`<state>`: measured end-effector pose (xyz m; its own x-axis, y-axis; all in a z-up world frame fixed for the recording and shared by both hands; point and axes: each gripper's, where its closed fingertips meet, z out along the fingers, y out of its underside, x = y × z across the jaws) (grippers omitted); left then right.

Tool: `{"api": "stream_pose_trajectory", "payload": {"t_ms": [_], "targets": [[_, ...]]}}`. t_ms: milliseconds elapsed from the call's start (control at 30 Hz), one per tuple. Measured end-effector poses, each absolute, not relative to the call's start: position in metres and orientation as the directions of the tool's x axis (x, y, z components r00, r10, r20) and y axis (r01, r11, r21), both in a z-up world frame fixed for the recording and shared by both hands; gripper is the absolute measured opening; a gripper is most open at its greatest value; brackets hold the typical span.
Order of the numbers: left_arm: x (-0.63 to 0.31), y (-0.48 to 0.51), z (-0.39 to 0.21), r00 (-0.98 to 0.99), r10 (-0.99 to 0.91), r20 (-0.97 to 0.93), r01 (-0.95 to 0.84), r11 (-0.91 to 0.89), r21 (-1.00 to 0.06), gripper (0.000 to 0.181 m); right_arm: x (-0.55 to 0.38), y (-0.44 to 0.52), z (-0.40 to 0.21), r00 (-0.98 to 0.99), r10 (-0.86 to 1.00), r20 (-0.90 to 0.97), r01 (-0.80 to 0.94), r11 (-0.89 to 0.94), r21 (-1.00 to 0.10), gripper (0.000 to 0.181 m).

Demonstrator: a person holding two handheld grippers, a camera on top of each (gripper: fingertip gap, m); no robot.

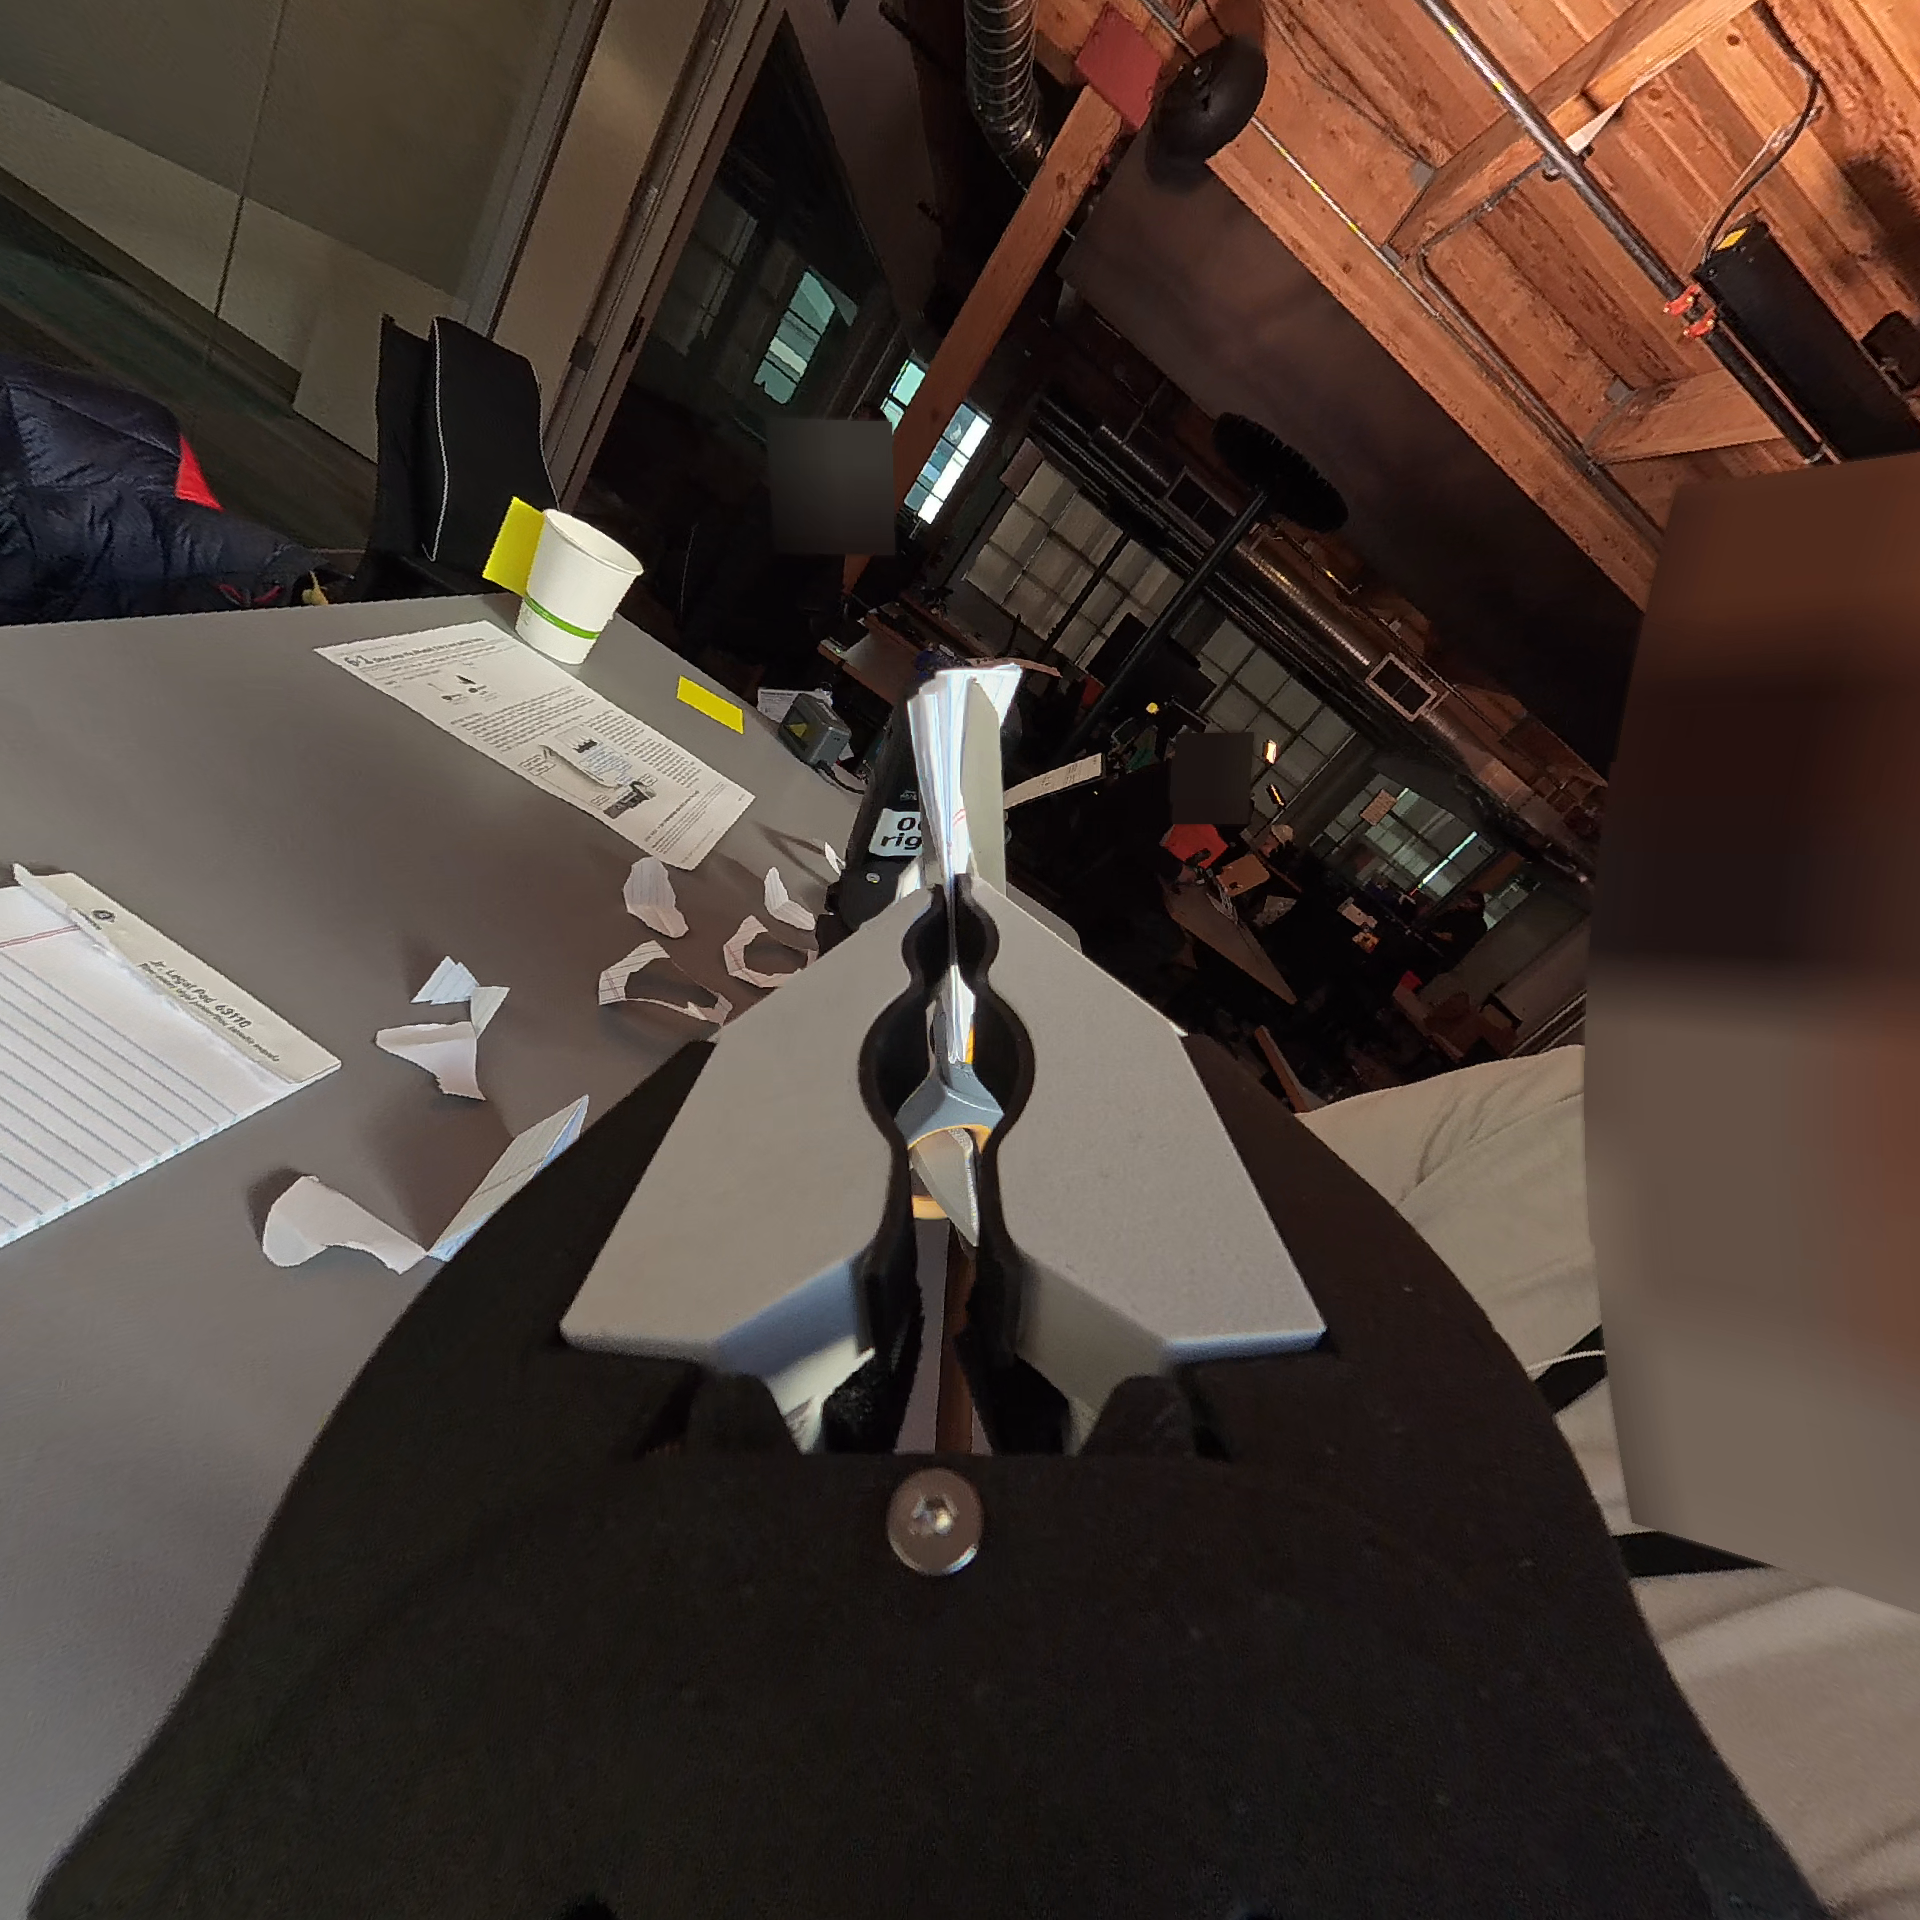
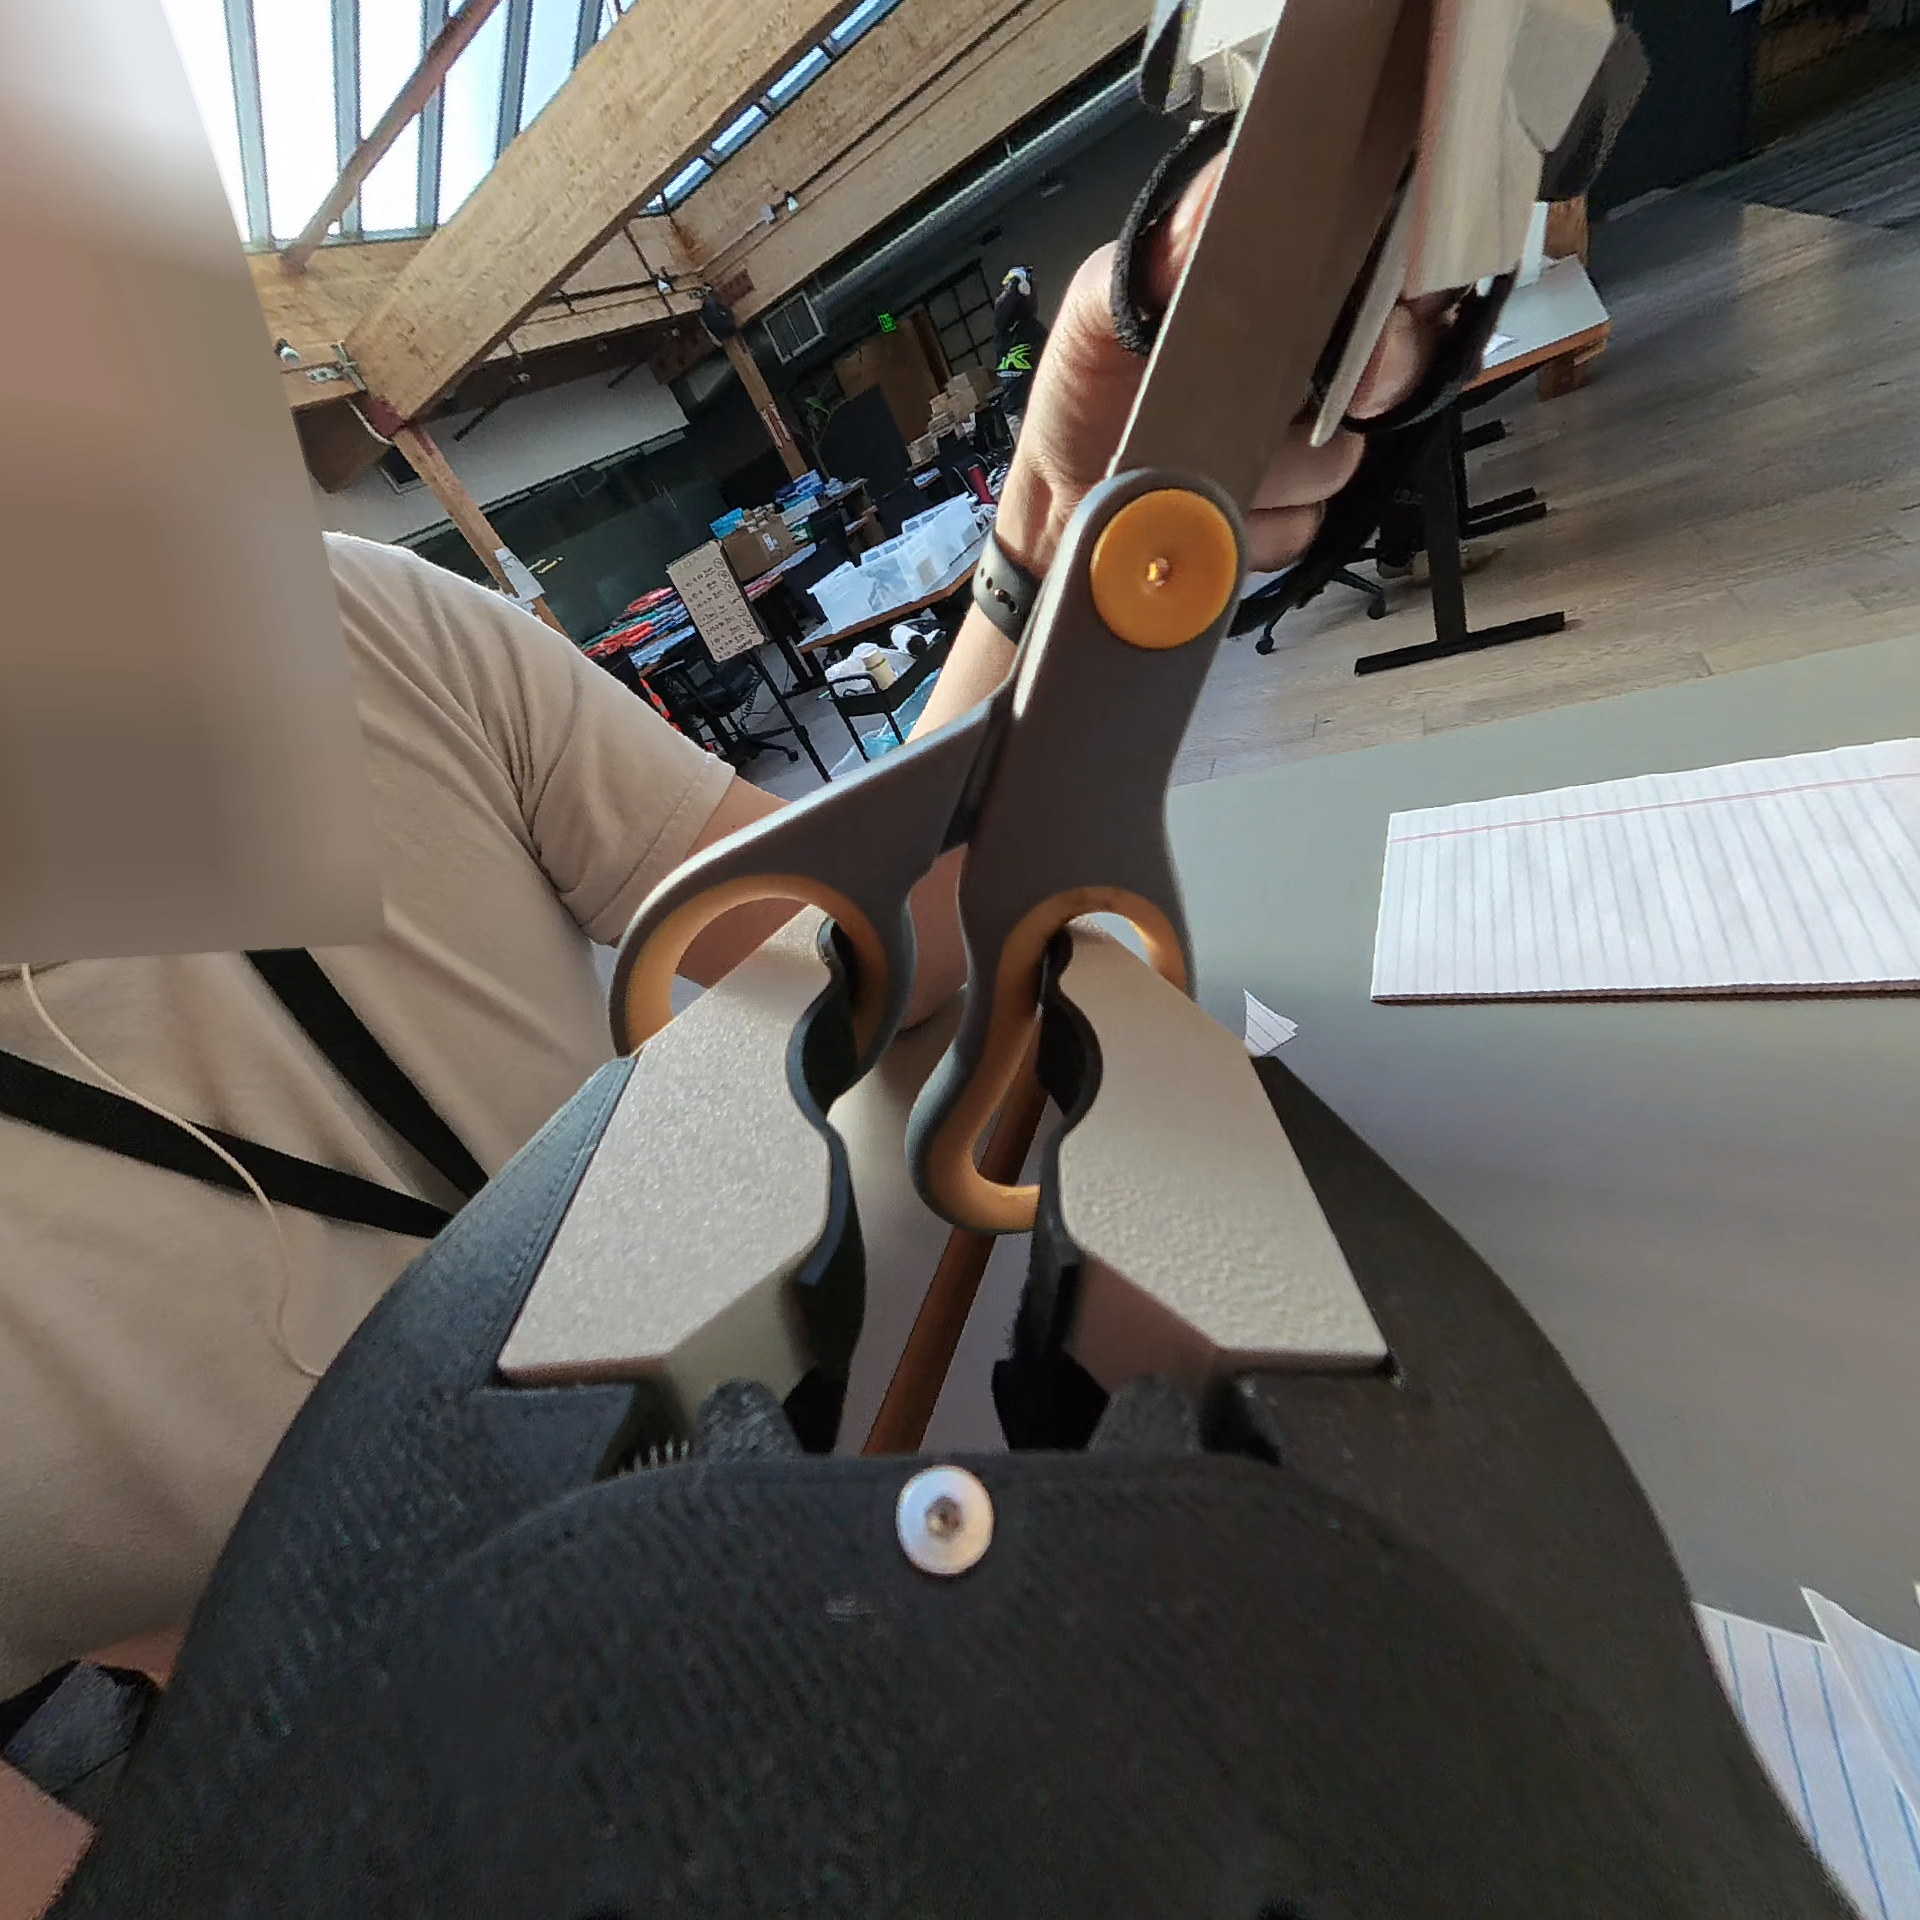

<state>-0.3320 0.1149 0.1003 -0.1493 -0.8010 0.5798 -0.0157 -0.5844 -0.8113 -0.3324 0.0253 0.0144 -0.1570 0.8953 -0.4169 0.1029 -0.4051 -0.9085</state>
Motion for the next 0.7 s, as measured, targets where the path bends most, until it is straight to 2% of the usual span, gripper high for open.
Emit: {"api": "stream_pose_trajectory", "payload": {"t_ms": [200, 300, 700], "targets": [[-0.331, 0.098, 0.104, -0.216, -0.831, 0.514, -0.055, -0.515, -0.856, 0.0, -0.326, 0.007, 0.017, -0.254, 0.874, -0.414, 0.138, -0.39, -0.91, 0.029], [-0.329, 0.09, 0.101, -0.24, -0.824, 0.514, -0.094, -0.507, -0.857, 0.0, -0.32, 0.008, 0.005, -0.196, 0.91, -0.365, 0.209, -0.325, -0.923, 0.028], [-0.331, 0.085, 0.087, -0.189, -0.859, 0.475, -0.179, -0.446, -0.877, 0.0, -0.304, 0.01, -0.011, -0.135, 0.917, -0.374, 0.297, -0.323, -0.899, 0.027]]}}
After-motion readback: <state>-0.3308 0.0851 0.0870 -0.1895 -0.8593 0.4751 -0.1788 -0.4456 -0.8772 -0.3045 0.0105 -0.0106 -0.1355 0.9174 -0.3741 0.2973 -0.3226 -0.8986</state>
